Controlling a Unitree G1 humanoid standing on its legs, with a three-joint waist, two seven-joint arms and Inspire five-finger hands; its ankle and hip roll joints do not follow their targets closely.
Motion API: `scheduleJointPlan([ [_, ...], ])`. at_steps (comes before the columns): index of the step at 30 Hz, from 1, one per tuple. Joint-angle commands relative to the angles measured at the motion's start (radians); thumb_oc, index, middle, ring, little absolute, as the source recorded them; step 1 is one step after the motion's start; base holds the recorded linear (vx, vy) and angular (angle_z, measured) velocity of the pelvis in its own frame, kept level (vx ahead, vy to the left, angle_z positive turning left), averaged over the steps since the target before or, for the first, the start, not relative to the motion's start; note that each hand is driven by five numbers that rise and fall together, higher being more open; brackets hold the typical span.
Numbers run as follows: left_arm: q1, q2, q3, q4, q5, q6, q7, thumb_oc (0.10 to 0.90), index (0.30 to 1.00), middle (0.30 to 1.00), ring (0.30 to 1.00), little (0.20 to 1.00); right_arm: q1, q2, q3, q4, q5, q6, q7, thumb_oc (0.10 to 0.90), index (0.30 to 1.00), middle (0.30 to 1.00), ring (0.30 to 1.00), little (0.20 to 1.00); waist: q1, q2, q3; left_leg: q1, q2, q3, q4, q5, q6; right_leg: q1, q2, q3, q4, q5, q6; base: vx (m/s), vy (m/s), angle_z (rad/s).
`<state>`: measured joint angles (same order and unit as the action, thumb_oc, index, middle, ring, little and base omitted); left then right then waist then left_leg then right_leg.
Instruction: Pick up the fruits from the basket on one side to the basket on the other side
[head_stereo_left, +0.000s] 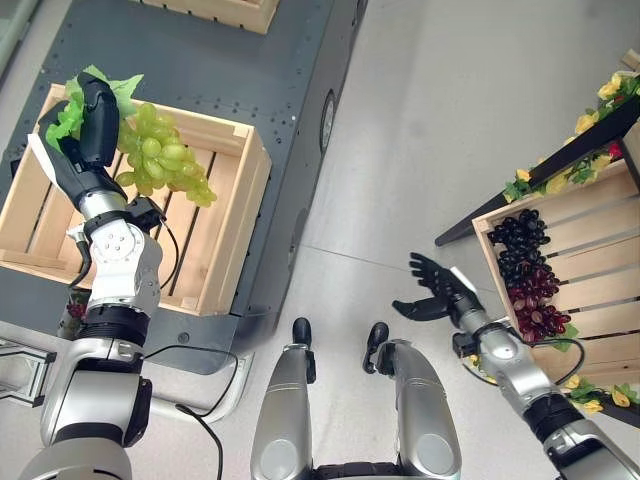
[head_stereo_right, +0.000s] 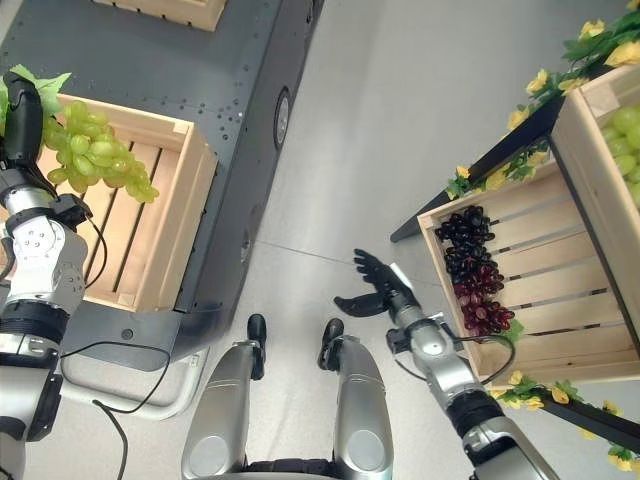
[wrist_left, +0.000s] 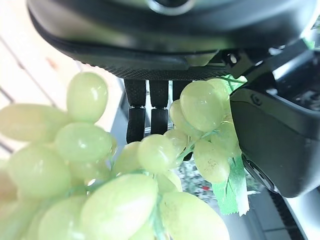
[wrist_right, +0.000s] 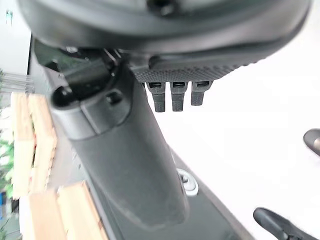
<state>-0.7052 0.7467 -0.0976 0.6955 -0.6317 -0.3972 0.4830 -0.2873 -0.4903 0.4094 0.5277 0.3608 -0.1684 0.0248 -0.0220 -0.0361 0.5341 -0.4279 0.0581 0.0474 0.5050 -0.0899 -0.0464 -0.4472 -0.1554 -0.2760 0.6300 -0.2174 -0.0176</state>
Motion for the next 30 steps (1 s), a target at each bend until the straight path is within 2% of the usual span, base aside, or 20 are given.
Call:
scheduleJointPlan([
  [1,-0.079,0.118,0.070,-0.135,0.048,-0.149,0.027,0.400,0.300,0.300,0.300,0.300,-0.014,-0.052,-0.066,-0.104,0.000,-0.121,0.000,0.800,0.900,0.900,0.900,0.900,-0.010,0.047,-0.031,0.126,-0.084,0.062,-0.010,-0.102,0.085,0.113,0.008,0.086,-0.073,0.013,0.015,0.05,-0.078,0.03],
  [6,-0.060,0.126,0.064,-0.158,0.046,-0.110,-0.044,0.400,0.300,0.300,0.300,0.300,0.007,-0.030,-0.053,-0.159,-0.023,-0.151,0.031,0.800,0.900,0.900,0.900,0.900,-0.012,0.057,-0.081,0.194,-0.084,0.054,-0.076,-0.085,0.078,0.184,0.010,0.089,-0.147,0.024,0.018,0.04,-0.065,-0.01],
  [11,-0.051,0.136,0.056,-0.182,0.036,-0.086,-0.077,0.400,0.300,0.300,0.300,0.300,0.014,-0.024,-0.042,-0.235,0.003,-0.160,0.076,0.800,0.900,0.900,0.900,0.900,-0.014,0.068,-0.122,0.255,-0.086,0.051,-0.136,-0.072,0.071,0.248,0.010,0.088,-0.212,0.032,0.023,0.06,-0.056,-0.04],
  [12,-0.054,0.140,0.049,-0.187,0.015,-0.071,-0.111,0.400,0.300,0.300,0.300,0.300,0.004,-0.011,-0.029,-0.285,0.037,-0.157,0.094,0.800,0.900,0.900,0.900,0.900,-0.014,0.079,-0.154,0.298,-0.089,0.050,-0.181,-0.064,0.065,0.302,0.014,0.086,-0.270,0.042,0.027,0.09,-0.077,-0.03],
  [13,-0.056,0.140,0.046,-0.185,0.017,-0.069,-0.117,0.400,0.300,0.300,0.300,0.300,0.000,-0.007,-0.023,-0.297,0.044,-0.161,0.096,0.800,0.900,0.900,0.900,0.900,-0.014,0.081,-0.161,0.308,-0.089,0.050,-0.192,-0.062,0.064,0.313,0.015,0.086,-0.284,0.044,0.028,0.10,-0.086,-0.04],
  [22,-0.120,0.129,-0.055,-0.162,-0.005,0.016,-0.262,0.400,0.300,0.300,0.300,0.300,-0.087,0.078,0.045,-0.448,0.150,-0.086,0.087,0.800,0.900,0.900,0.900,0.900,-0.010,0.109,-0.274,0.429,-0.098,0.036,-0.350,-0.019,0.048,0.453,0.033,0.094,-0.462,0.102,0.050,0.07,-0.070,-0.02],
  [26,-0.172,0.118,-0.105,-0.136,-0.033,0.045,-0.327,0.400,0.300,0.300,0.300,0.300,-0.132,0.115,0.070,-0.459,0.194,-0.045,0.069,0.800,0.900,0.900,0.900,0.900,-0.002,0.118,-0.315,0.464,-0.099,0.033,-0.403,-0.005,0.047,0.490,0.035,0.093,-0.515,0.128,0.058,0.07,-0.087,0.05],
  [30,-0.248,0.092,-0.183,-0.114,-0.035,0.083,-0.366,0.400,0.300,0.300,0.300,0.300,-0.203,0.179,0.082,-0.444,0.304,0.000,0.035,0.800,0.900,0.900,0.900,0.900,0.009,0.125,-0.365,0.497,-0.098,0.019,-0.469,0.019,0.044,0.526,0.039,0.090,-0.588,0.167,0.072,0.04,-0.100,0.08],
])
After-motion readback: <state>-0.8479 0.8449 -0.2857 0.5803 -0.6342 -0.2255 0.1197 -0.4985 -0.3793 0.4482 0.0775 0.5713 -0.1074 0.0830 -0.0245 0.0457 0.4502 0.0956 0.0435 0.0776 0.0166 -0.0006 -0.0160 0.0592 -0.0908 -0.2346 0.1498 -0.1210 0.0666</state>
